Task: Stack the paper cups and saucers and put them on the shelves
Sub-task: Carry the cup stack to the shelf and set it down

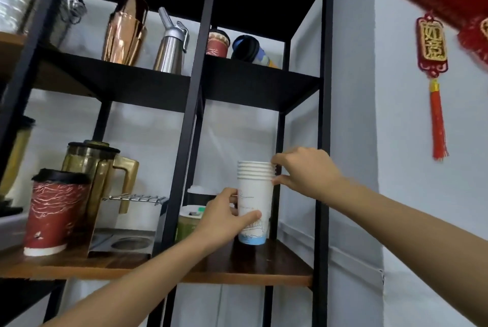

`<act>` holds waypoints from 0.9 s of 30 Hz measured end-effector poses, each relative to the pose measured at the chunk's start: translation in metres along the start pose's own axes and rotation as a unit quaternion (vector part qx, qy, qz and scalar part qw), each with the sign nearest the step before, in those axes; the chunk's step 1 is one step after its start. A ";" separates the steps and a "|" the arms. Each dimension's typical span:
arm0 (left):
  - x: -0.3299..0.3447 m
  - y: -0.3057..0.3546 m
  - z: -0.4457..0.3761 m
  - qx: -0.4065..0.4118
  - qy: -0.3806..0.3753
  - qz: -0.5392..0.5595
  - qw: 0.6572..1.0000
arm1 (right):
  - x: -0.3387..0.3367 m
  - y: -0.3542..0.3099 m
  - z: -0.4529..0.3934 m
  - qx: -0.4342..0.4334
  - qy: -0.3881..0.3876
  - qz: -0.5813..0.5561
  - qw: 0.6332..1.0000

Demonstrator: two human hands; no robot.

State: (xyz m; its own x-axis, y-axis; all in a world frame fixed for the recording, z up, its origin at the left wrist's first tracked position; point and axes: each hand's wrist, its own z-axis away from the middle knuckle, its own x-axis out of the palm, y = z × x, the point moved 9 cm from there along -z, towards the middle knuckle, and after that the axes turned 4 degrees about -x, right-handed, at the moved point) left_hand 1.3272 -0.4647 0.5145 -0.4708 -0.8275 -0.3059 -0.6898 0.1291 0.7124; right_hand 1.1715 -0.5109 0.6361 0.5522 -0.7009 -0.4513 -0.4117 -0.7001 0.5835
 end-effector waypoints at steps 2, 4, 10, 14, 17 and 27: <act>0.009 -0.013 -0.008 -0.010 0.012 -0.009 1.000 | 0.023 0.003 -0.006 0.015 -0.025 -0.005 1.000; 0.016 -0.024 -0.014 -0.016 0.022 -0.020 0.999 | 0.042 0.004 -0.010 0.027 -0.049 -0.006 0.998; 0.030 -0.043 -0.022 -0.026 0.020 -0.042 0.999 | 0.076 0.001 -0.012 0.048 -0.084 0.013 0.995; 0.036 -0.056 -0.020 -0.035 0.004 -0.052 0.998 | 0.091 -0.003 -0.008 0.058 -0.103 0.012 0.993; 0.038 -0.059 -0.018 -0.029 0.003 -0.065 0.997 | 0.096 -0.005 -0.004 0.059 -0.109 0.005 0.992; 0.028 -0.046 -0.003 -0.002 0.030 -0.155 0.987 | 0.080 -0.007 0.007 0.086 -0.110 0.016 0.990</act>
State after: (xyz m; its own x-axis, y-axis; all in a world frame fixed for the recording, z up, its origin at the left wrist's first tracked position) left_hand 1.3475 -0.4953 0.4754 -0.2043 -0.8573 -0.4725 -0.7937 -0.1375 0.5926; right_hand 1.2135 -0.5633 0.5915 0.3742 -0.7223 -0.5816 -0.5533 -0.6772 0.4850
